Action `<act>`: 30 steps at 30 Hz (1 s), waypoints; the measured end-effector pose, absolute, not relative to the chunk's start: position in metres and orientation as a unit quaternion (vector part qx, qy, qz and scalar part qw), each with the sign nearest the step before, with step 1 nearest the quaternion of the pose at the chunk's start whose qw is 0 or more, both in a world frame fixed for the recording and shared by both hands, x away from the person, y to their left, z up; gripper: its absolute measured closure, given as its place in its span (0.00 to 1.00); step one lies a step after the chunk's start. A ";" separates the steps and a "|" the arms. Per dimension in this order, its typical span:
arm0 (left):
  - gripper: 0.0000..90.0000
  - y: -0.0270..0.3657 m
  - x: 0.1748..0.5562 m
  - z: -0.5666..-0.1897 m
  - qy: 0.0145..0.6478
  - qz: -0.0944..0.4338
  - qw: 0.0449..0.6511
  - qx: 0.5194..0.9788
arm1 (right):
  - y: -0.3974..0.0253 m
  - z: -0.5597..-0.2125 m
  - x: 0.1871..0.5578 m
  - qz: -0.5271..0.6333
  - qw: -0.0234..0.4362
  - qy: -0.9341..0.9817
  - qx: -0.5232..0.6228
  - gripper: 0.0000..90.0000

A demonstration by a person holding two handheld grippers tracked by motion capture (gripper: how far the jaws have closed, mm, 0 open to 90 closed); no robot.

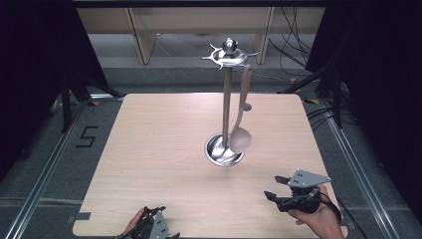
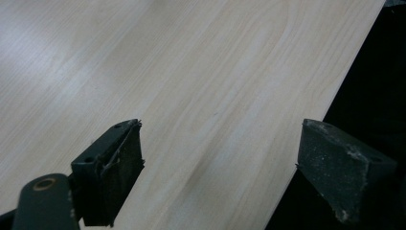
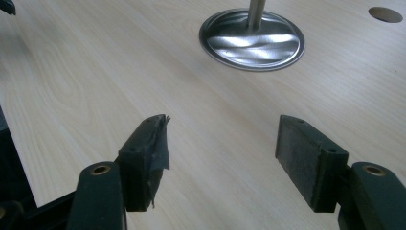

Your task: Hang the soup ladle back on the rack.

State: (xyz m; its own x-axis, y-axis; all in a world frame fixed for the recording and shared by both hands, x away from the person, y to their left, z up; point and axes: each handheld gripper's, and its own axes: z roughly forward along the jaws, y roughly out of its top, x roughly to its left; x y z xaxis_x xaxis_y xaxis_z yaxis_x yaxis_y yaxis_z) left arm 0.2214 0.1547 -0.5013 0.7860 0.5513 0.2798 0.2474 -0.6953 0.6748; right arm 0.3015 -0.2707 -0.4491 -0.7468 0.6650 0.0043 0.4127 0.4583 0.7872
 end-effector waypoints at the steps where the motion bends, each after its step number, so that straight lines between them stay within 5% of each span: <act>1: 0.16 0.155 0.221 -0.501 0.224 0.238 0.319 0.889 | -0.272 -0.450 0.301 0.411 0.155 0.840 0.317 0.40; 30: 0.16 0.155 0.222 -0.501 0.222 0.240 0.313 0.892 | -0.276 -0.470 0.268 0.389 0.153 0.850 0.321 0.33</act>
